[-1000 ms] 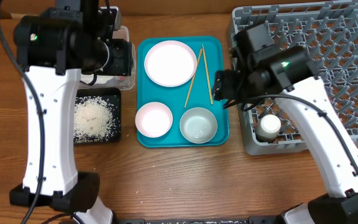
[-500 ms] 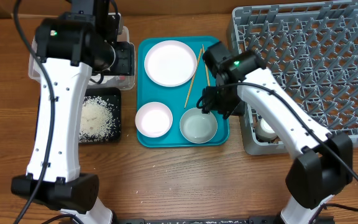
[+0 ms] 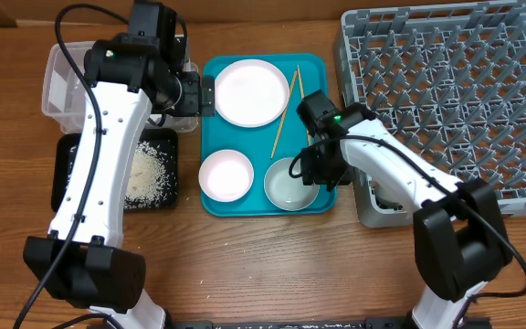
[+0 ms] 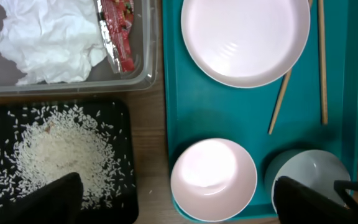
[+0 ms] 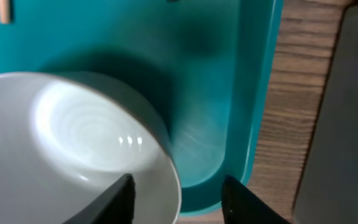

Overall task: Sort waste into correct bins and load items into the dishwasher
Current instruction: 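Reach the right gripper to the pale green bowl and grasp its rim, then carry the green bowl right and set it upright in the rack's back corner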

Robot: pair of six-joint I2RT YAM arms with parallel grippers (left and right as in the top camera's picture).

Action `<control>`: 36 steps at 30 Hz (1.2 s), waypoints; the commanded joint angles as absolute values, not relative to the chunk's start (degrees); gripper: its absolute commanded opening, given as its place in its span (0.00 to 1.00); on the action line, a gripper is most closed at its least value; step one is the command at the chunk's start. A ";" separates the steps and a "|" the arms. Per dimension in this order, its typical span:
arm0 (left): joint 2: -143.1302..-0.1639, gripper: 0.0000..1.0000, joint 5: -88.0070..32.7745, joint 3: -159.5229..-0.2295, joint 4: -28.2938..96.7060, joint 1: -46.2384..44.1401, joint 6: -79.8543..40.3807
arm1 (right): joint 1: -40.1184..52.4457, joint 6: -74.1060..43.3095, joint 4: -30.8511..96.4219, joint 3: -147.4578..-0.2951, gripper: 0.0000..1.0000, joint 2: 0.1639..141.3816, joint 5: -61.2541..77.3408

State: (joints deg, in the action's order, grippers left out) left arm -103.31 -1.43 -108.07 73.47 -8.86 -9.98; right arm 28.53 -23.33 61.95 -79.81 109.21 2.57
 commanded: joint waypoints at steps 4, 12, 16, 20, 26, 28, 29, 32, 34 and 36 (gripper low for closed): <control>-103.83 1.00 -0.84 -106.91 72.90 -8.64 -10.33 | 28.64 -22.24 59.94 -78.72 0.33 111.48 2.13; -103.83 1.00 -0.86 -106.91 71.33 -8.64 -10.33 | 27.40 -22.31 62.04 -80.82 0.04 111.09 -0.47; -103.83 1.00 -0.86 -106.91 71.33 -8.64 -10.33 | 25.78 -22.28 68.03 -89.41 0.04 108.84 -2.72; -103.83 1.00 -0.86 -106.91 71.33 -8.64 -10.33 | 23.62 -22.72 76.62 -104.07 0.04 106.41 -12.19; -103.83 1.00 -0.86 -106.91 71.33 -8.64 -10.33 | 18.26 -22.26 75.13 -122.23 0.04 106.26 -45.93; -103.83 1.00 -0.86 -106.91 71.33 -8.64 -10.33 | 16.69 -22.24 70.65 -122.10 0.04 106.61 -53.93; -103.83 1.00 -0.86 -106.91 71.33 -8.64 -10.33 | 15.92 -22.26 68.47 -121.80 0.04 106.89 -56.99; -103.83 1.00 -0.86 -106.91 71.33 -8.64 -10.33 | 13.54 -19.11 59.66 -119.98 0.04 108.51 -59.94; -103.83 1.00 -0.86 -106.91 71.33 -8.64 -10.33 | 12.80 -16.73 56.10 -119.50 0.04 110.21 -59.99; -103.83 1.00 -0.86 -106.91 71.33 -8.64 -10.33 | 12.43 -12.34 53.25 -119.46 0.04 112.99 -60.05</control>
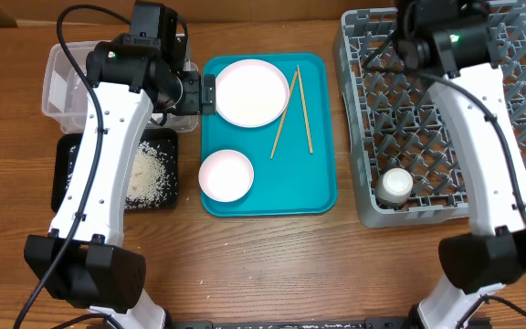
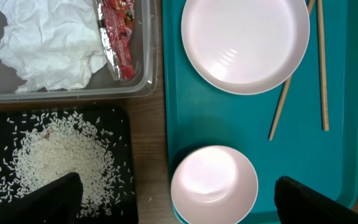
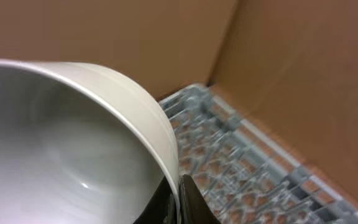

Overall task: Sort waste into correct bins and load items into the dishwasher
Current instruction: 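Carry the green bowl right and set it upright in the rack's back corner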

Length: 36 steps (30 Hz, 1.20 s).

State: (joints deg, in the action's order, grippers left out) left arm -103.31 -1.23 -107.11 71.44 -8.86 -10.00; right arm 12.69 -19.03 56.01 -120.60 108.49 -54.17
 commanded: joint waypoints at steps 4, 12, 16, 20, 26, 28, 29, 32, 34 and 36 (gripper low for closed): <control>-103.83 1.00 -0.86 -106.91 71.33 -8.64 -10.33 | 12.45 -4.84 48.66 -119.46 0.04 118.76 -60.07; -103.83 1.00 -0.86 -106.91 71.33 -8.64 -10.33 | 15.73 -4.05 46.52 -119.46 0.04 129.10 -65.12; -103.83 1.00 -0.86 -106.91 71.33 -8.64 -10.33 | 16.47 -4.49 46.17 -119.44 0.04 132.64 -66.74; -103.83 1.00 -0.86 -106.91 71.33 -8.64 -10.33 | 17.06 -4.47 44.18 -119.42 0.04 134.61 -68.79; -103.83 1.00 -0.86 -106.91 71.33 -8.64 -10.33 | 17.08 -4.40 39.92 -119.42 0.04 134.93 -76.93; -103.83 1.00 -0.89 -106.91 71.33 -8.64 -10.33 | 17.10 -3.36 38.24 -119.42 0.04 134.93 -79.31; -103.83 1.00 -0.89 -106.91 71.33 -8.64 -10.33 | 17.10 -2.59 37.93 -119.42 0.04 134.93 -79.22; -103.83 1.00 -0.89 -106.91 71.33 -8.64 -10.33 | 17.10 -2.52 38.85 -119.39 0.04 134.93 -76.66; -103.83 1.00 -0.86 -106.91 71.33 -8.64 -10.33 | 17.15 -2.57 40.38 -119.31 0.04 134.93 -72.75; -103.83 1.00 -0.89 -106.91 71.33 -8.64 -10.33 | 17.15 -3.20 41.71 -119.28 0.04 135.20 -70.24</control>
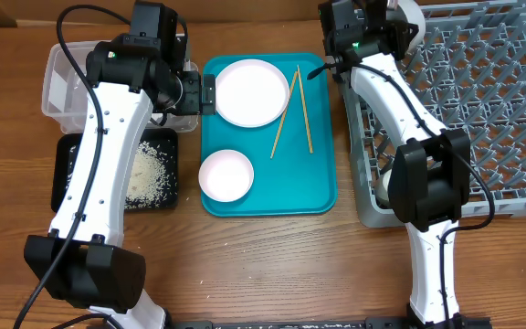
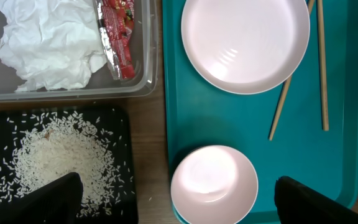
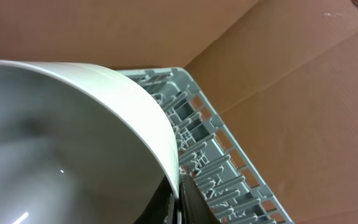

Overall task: Sort waste into correct bins and load items into the dishwasher
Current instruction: 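Carry the green bowl right and set it upright in the rack's back corner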

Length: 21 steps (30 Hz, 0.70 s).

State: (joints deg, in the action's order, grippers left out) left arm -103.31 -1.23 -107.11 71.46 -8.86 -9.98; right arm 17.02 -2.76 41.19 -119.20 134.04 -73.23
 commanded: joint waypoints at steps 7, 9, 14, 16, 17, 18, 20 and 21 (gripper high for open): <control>-103.83 1.00 -0.86 -106.91 71.33 -8.64 -10.33 | 17.15 -4.75 42.98 -119.24 0.04 136.14 -70.15; -103.83 1.00 -0.86 -106.91 71.33 -8.64 -10.33 | 17.15 -4.75 42.94 -119.24 0.04 136.33 -70.13; -103.83 1.00 -0.86 -106.91 71.33 -8.62 -10.33 | 17.21 -4.69 44.01 -119.24 0.04 136.38 -67.11; -103.83 1.00 -0.86 -106.91 71.33 -8.64 -10.33 | 17.80 -4.71 45.30 -119.24 0.04 136.38 -65.25; -103.83 1.00 -0.86 -106.91 71.33 -8.64 -10.33 | 18.52 -4.71 46.50 -119.24 0.04 136.38 -64.25; -103.83 1.00 -0.86 -106.91 71.33 -8.64 -10.33 | 19.00 -4.71 46.96 -119.26 0.04 136.38 -64.16; -103.83 1.00 -0.89 -106.91 71.33 -8.64 -10.33 | 19.81 -4.69 47.79 -119.26 0.08 136.38 -64.18; -103.83 1.00 -0.89 -106.91 71.33 -8.71 -10.33 | 20.25 -4.69 48.36 -119.26 0.09 136.38 -64.18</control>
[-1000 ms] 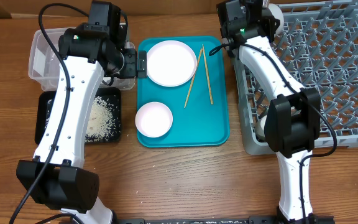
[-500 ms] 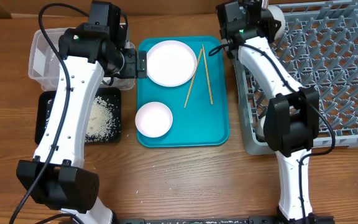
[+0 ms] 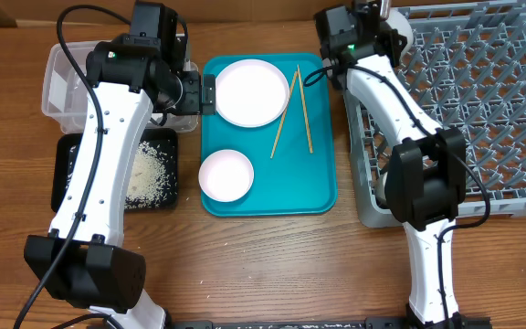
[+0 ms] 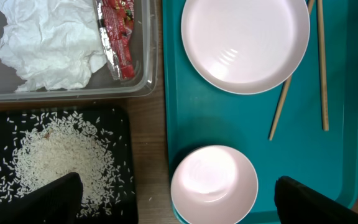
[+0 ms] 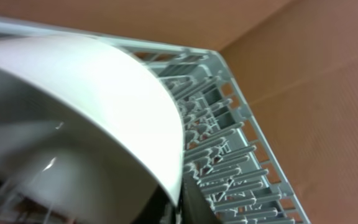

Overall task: Sort waste into correct bins and load items into the dishwasher
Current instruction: 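Carry the green bowl right and set it upright in the rack's back corner, then move the right gripper back to the teal tray and grasp the pink bowl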

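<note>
My right gripper [image 3: 375, 25] is shut on the rim of a pale grey-green bowl [image 5: 73, 124]. It holds the bowl tilted at the far left corner of the grey dishwasher rack [image 3: 482, 100], close over the rack's tines [image 5: 229, 149]. On the teal tray [image 3: 318, 183] lie a white plate [image 4: 245, 40], a small white bowl [image 4: 214, 183] and two wooden chopsticks [image 4: 321, 62]. My left gripper [image 4: 180, 208] hangs open high above the tray's left edge, holding nothing.
Left of the tray stands a clear bin [image 4: 138, 78] holding a crumpled tissue [image 4: 45, 40] and a red wrapper [image 4: 117, 40]. Below the bin a black tray [image 4: 126, 155] holds loose rice [image 4: 58, 155]. Brown cardboard rises behind the rack.
My right gripper has shifted slightly left with the bowl, which is now closer to the tines at the rack's corner. The left arm and the tray's things have not moved.
First my right gripper straddled the rim of the grey-green bowl on the tray's near right corner. Then the bowl was off the tray, held over the far side of the rack. It then came to the rack's far left corner, where it is now.
</note>
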Robot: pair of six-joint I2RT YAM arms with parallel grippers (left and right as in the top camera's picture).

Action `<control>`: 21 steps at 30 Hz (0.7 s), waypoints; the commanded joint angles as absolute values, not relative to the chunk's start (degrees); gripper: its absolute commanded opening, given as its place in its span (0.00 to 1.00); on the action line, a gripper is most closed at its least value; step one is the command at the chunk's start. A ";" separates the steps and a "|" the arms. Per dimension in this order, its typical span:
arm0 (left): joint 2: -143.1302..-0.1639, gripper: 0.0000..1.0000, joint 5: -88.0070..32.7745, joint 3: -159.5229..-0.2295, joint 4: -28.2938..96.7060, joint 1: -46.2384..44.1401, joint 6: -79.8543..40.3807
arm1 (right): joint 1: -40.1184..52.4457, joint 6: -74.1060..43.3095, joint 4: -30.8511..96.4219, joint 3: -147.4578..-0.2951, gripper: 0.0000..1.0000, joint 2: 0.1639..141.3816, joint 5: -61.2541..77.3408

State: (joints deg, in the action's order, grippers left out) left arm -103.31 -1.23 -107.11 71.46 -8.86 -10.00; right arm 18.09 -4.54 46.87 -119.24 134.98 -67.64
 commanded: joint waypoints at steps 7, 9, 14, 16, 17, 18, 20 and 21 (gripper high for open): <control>-103.83 1.00 -0.89 -106.91 71.33 -8.69 -10.33 | 22.90 -4.73 52.53 -119.92 0.50 136.22 -63.86; -103.83 1.00 -0.89 -106.91 71.33 -8.64 -10.33 | 23.16 -4.73 54.43 -121.08 0.62 135.79 -61.23; -103.83 1.00 -0.89 -106.91 71.33 -8.64 -10.33 | 23.18 -8.62 61.93 -126.78 0.70 133.08 -47.07; -103.83 1.00 -0.89 -106.91 71.33 -8.64 -10.33 | 22.87 -11.05 66.52 -131.07 0.73 131.48 -36.18; -103.83 1.00 -0.89 -106.91 71.31 -8.64 -10.33 | 22.76 -11.20 67.66 -132.25 0.73 131.00 -32.21; -103.83 1.00 -0.89 -106.91 71.33 -8.64 -10.33 | 22.63 -11.18 68.99 -133.60 0.77 130.39 -26.48; -103.83 1.00 -0.89 -106.91 71.33 -8.64 -10.33 | 22.41 -11.18 71.35 -135.76 0.79 129.12 -12.82; -103.83 1.00 -0.89 -106.91 71.31 -8.64 -10.33 | 22.37 -11.18 72.23 -136.14 0.79 128.62 -6.35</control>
